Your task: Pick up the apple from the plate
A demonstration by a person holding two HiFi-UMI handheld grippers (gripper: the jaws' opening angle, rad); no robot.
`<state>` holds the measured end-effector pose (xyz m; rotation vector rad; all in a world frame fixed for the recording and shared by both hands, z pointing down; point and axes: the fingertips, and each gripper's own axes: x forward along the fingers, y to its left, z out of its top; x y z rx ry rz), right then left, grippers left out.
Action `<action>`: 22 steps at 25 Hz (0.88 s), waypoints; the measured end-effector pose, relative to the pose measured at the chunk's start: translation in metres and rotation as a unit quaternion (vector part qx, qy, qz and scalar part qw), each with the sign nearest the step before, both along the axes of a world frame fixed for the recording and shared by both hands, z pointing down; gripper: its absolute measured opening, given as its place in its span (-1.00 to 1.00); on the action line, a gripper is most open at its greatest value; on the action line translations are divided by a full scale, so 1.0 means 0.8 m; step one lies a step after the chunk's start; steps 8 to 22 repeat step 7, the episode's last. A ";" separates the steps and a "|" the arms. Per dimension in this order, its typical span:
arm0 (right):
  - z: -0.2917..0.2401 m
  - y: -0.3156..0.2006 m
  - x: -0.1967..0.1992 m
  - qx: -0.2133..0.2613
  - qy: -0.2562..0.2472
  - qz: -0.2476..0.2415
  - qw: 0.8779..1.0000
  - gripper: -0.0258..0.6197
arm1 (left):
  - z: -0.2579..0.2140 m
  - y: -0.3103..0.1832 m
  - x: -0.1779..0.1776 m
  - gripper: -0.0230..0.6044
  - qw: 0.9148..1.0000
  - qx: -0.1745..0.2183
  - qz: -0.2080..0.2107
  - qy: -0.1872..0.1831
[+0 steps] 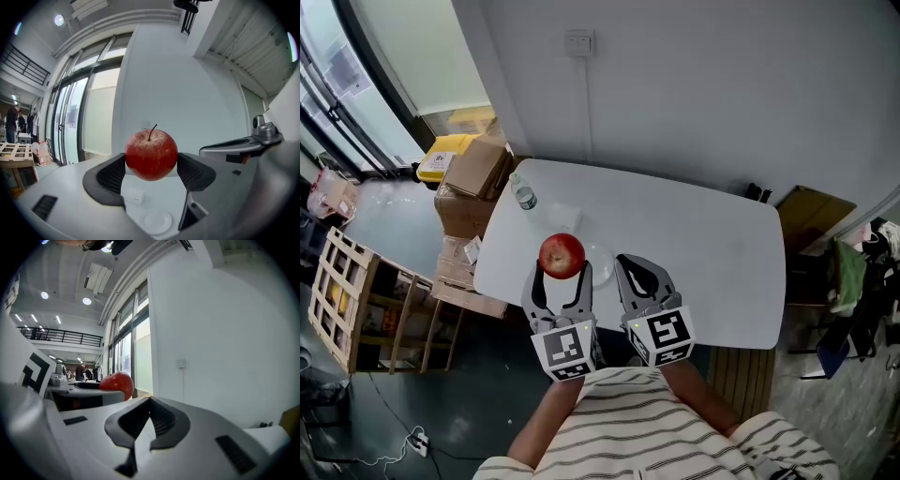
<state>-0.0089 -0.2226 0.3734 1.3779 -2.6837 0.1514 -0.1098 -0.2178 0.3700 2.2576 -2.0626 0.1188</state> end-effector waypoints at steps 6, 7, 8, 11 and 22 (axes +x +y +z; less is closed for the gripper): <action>-0.001 -0.001 0.000 0.004 -0.001 0.003 1.000 -0.88 | 0.002 -0.001 0.005 0.20 1.000 -0.002 0.006 -0.002; -0.001 -0.002 0.001 0.004 -0.001 0.004 1.000 -0.88 | 0.003 -0.001 0.006 0.20 1.000 -0.002 0.008 -0.003; -0.001 -0.002 0.001 0.004 -0.001 0.004 1.000 -0.88 | 0.003 -0.001 0.006 0.20 1.000 -0.002 0.008 -0.003; -0.001 -0.002 0.001 0.004 -0.001 0.004 1.000 -0.88 | 0.003 -0.001 0.006 0.20 1.000 -0.002 0.008 -0.003; -0.001 -0.002 0.001 0.004 -0.001 0.004 1.000 -0.88 | 0.003 -0.001 0.006 0.20 1.000 -0.002 0.008 -0.003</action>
